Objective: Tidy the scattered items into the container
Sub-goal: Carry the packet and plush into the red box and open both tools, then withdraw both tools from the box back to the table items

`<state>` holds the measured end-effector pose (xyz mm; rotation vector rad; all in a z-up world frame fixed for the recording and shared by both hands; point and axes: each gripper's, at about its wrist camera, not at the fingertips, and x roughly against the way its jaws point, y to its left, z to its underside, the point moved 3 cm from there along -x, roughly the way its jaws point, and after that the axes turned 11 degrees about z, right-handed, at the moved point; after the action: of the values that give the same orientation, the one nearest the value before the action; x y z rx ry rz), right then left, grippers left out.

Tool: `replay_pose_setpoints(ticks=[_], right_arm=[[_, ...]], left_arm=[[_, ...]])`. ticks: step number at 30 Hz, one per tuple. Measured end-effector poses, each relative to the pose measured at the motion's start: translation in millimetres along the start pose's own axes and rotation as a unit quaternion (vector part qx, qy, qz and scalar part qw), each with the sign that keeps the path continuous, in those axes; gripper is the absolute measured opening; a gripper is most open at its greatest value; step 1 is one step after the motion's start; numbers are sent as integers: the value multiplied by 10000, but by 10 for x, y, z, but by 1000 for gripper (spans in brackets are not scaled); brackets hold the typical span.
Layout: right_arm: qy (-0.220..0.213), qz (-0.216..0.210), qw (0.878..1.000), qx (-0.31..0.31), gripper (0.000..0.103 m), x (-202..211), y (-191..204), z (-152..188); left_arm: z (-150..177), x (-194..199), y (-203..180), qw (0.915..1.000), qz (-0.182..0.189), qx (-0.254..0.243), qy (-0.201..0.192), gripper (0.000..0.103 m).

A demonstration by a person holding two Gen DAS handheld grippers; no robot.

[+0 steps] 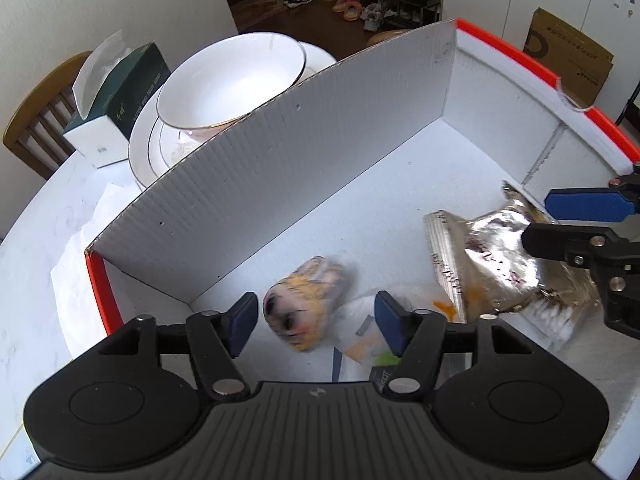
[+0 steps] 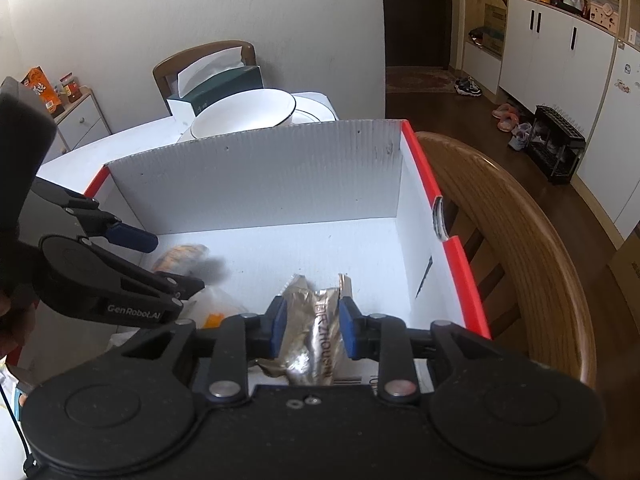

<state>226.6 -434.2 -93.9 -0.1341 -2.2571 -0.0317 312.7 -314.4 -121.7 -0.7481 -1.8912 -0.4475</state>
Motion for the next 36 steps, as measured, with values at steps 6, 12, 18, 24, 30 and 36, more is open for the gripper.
replay_pose_setpoints(ticks=[6, 12, 18, 24, 30, 36], right_arm=[[-24, 3, 10000, 17, 37, 77, -27, -5], [-104, -66, 9999, 106, 42, 214, -21, -11], [-206, -182, 9995, 167, 50, 358, 8, -27], [-330, -233, 9987, 312, 56, 499, 115, -32], [-428, -290, 9981, 340, 63, 637, 256, -24], [-467, -312, 9979, 334, 64, 765, 438, 47]], left_arm=[[3, 152, -46, 9997, 59, 79, -230, 69], [62, 367, -97, 9983, 143, 180, -534, 69], [170, 622, -127, 9952, 225, 301, -898, 69], [343, 877, -135, 9906, 282, 427, -1272, 69], [533, 1155, -125, 9849, 344, 436, -1642, 69], [736, 1402, -79, 9793, 412, 387, -1944, 69]])
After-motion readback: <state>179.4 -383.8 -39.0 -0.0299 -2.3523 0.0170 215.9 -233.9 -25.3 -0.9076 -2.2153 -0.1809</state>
